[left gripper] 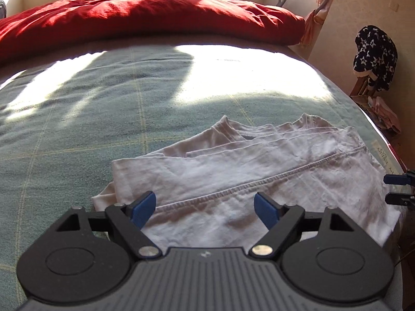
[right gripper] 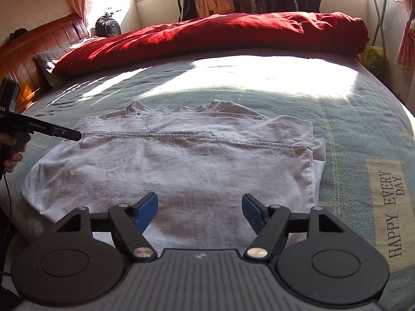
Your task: Fold clothes
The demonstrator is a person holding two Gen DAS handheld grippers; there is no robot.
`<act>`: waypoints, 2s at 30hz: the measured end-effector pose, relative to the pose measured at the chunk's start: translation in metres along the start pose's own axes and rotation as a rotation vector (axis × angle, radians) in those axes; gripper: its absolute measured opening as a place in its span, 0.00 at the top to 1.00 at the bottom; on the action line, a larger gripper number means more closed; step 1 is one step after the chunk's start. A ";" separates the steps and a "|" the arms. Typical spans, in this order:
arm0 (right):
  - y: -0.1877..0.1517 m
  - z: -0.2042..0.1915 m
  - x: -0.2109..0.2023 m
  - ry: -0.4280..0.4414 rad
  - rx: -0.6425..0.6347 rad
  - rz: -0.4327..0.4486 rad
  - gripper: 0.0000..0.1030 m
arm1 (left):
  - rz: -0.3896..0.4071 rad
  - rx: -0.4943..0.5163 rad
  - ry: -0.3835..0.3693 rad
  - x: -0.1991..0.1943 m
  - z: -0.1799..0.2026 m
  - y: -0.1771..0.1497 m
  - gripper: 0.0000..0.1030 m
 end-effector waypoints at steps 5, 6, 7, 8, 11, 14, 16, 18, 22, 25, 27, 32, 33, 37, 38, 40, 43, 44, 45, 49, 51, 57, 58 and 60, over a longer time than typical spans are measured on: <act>0.023 0.014 0.019 0.010 0.039 -0.005 0.11 | -0.033 0.023 -0.037 0.021 0.012 0.011 0.17; 0.023 0.015 0.025 0.008 0.048 -0.017 0.11 | -0.052 0.018 -0.033 0.030 0.010 0.008 0.17; 0.021 0.017 0.032 0.007 0.060 -0.032 0.10 | -0.065 0.013 -0.030 0.036 0.008 0.006 0.17; 0.017 0.019 0.041 0.009 0.072 -0.057 0.08 | -0.065 0.014 -0.033 0.039 0.007 0.005 0.17; 0.007 0.015 0.049 0.006 0.049 -0.040 0.00 | -0.049 0.029 -0.056 0.040 0.009 0.001 0.12; 0.004 0.013 0.051 -0.019 0.044 -0.017 0.00 | -0.054 0.028 -0.056 0.038 0.009 0.002 0.11; 0.003 0.013 0.052 -0.030 0.052 -0.007 0.00 | -0.059 0.025 -0.051 0.036 0.010 0.004 0.11; 0.005 0.013 0.052 -0.034 0.047 -0.019 0.00 | -0.051 0.024 -0.064 0.031 0.014 0.007 0.12; 0.017 0.017 0.041 0.027 0.088 -0.062 0.00 | -0.029 0.020 -0.157 0.019 0.027 0.017 0.11; 0.044 0.020 0.025 0.080 0.117 -0.018 0.00 | -0.024 0.012 -0.198 0.019 0.034 0.027 0.11; 0.063 0.021 0.022 0.094 0.115 0.007 0.00 | -0.034 -0.004 -0.218 0.026 0.036 0.034 0.11; 0.086 0.033 0.049 0.091 0.173 0.008 0.00 | -0.064 -0.088 -0.222 0.052 0.018 0.039 0.11; 0.085 0.039 0.056 0.089 0.205 -0.002 0.00 | -0.064 -0.108 -0.216 0.056 0.013 0.041 0.11; 0.080 0.058 0.073 0.118 0.282 -0.013 0.00 | -0.058 -0.134 -0.138 0.056 0.003 0.058 0.12; 0.080 0.059 0.070 0.122 0.298 -0.016 0.00 | -0.057 -0.129 -0.118 0.054 0.005 0.063 0.12; 0.080 0.060 0.062 0.128 0.334 -0.026 0.00 | -0.039 -0.124 -0.186 0.047 0.016 0.074 0.12; 0.072 0.053 0.044 0.174 0.366 -0.034 0.00 | -0.020 -0.126 -0.302 0.045 0.036 0.088 0.10; 0.068 0.048 0.039 0.195 0.370 -0.025 0.00 | -0.030 -0.120 -0.304 0.050 0.041 0.090 0.10; 0.064 0.045 0.036 0.208 0.373 -0.020 0.00 | -0.048 -0.117 -0.294 0.058 0.043 0.091 0.10; 0.044 0.035 0.028 0.163 0.366 -0.018 0.00 | -0.103 -0.112 -0.247 0.092 0.046 0.094 0.10; 0.033 0.031 0.028 0.140 0.353 -0.032 0.00 | -0.092 -0.110 -0.233 0.098 0.045 0.098 0.09; 0.010 0.015 0.016 0.149 0.318 -0.031 0.00 | -0.063 -0.113 -0.201 0.075 0.055 0.100 0.09; 0.007 0.010 0.013 0.178 0.308 -0.028 0.00 | -0.054 -0.100 -0.201 0.065 0.059 0.096 0.09; -0.003 0.002 0.011 0.225 0.294 -0.041 0.00 | -0.037 -0.071 -0.198 0.046 0.066 0.085 0.09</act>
Point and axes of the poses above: each gripper's, at about its wrist camera, not at the fingertips, and x roughly the way its jaws point, z to its right, y to its top, the point moved 10 cm from there along x, roughly the way its jaws point, and after that the axes turned 15 degrees about -z, right-handed, at the moved point
